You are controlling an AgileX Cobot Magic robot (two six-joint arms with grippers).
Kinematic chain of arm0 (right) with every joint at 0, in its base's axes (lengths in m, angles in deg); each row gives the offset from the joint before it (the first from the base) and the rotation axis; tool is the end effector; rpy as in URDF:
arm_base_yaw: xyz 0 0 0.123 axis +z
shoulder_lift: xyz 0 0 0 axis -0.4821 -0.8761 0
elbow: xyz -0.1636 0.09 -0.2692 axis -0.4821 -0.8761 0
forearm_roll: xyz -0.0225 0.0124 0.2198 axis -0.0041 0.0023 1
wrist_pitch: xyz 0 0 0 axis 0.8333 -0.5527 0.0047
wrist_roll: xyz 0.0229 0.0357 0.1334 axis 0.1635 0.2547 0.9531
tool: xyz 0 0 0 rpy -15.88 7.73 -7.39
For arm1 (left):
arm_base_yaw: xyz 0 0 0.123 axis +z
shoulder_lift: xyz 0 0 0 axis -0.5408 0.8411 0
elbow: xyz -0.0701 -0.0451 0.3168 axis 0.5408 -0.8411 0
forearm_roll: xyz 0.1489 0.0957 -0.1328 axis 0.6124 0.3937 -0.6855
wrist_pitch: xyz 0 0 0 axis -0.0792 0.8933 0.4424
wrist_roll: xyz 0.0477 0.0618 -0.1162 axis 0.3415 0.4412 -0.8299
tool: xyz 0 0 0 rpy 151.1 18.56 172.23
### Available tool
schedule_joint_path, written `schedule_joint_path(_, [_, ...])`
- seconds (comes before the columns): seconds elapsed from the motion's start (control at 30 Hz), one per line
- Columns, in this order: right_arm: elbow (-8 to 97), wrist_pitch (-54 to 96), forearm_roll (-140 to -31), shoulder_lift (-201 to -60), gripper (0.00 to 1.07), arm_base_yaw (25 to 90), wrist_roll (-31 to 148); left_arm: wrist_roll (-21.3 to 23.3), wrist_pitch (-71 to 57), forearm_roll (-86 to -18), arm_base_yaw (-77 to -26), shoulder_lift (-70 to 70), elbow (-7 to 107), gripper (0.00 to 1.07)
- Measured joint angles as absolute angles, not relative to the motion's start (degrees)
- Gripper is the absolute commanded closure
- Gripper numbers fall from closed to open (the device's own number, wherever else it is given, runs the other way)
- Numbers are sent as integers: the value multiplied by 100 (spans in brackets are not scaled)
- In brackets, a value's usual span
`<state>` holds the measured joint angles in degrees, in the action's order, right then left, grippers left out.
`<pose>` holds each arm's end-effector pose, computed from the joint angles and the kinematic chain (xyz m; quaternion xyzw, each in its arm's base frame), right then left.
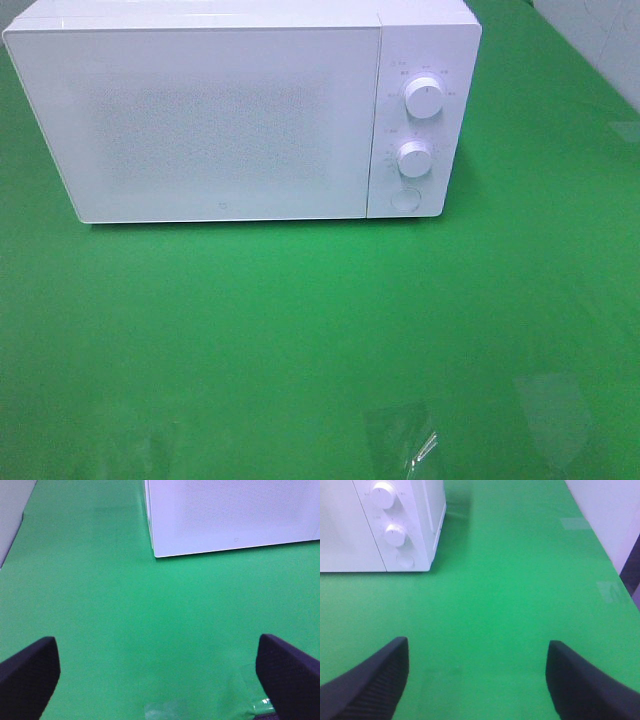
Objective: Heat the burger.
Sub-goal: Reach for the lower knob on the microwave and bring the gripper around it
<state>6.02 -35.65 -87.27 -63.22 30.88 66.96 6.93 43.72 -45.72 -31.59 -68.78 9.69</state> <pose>-0.0222 -0.0047 0.2607 0.0151 0.8200 0.0140 0.5720 -0.0350 -0.0185 0.2456 0.0674 0.8450 -0.0224 0.5300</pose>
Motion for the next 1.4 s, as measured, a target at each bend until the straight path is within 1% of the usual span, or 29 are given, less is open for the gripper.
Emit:
schedule_joint_path(0.13, [677,-2808,-8647,-6935,36,3088,6719,693,4372,-4578,-3159,-6878,969,7])
schedule_joint_path(0.3, [677,-2344,-8630,-7457,36,3088,6730,693,4372,-4578,-3159,-6878,969,7])
schedule_joint_path(0.33, [677,-2069,-8630,-7691,36,3088,6730,693,4372,-4578,-3159,-6878,969,7])
schedule_joint_path(0.43, [677,-1920,-8630,-7789,36,3088,6736,693,4372,-4578,-3159,-6878,969,7])
schedule_joint_path(0.5, [677,-1284,-8630,-8098,36,3088,6736,693,4372,-4578,-3159,-6878,969,7])
schedule_joint_path(0.57, [677,-1015,-8630,-8253,36,3088,6736,693,4372,-4578,-3159,-6878,969,7])
schedule_joint_path(0.67, [677,-803,-8630,-8442,36,3088,6736,693,4372,-4578,-3159,-6878,969,7])
schedule_joint_path(0.77, [677,-453,-8630,-8946,36,3088,6736,693,4372,-4578,-3159,-6878,969,7])
schedule_joint_path(0.87, [677,-350,-8630,-9067,36,3088,6736,693,4372,-4578,-3159,-6878,969,7])
schedule_joint_path(0.93, [677,91,-8630,-9657,35,3088,6736,693,4372,-4578,-3159,-6878,969,7])
schedule_joint_path(1.03, [677,309,-8630,-9949,36,3088,6736,693,4372,-4578,-3159,-6878,969,7])
schedule_joint_path(1.07, [677,584,-8630,-10258,36,3088,6736,693,4372,-4578,-3159,-6878,969,7])
schedule_joint_path(1.4, [677,1575,-8670,-11370,36,3088,6730,693,4372,-4578,-3159,-6878,969,7])
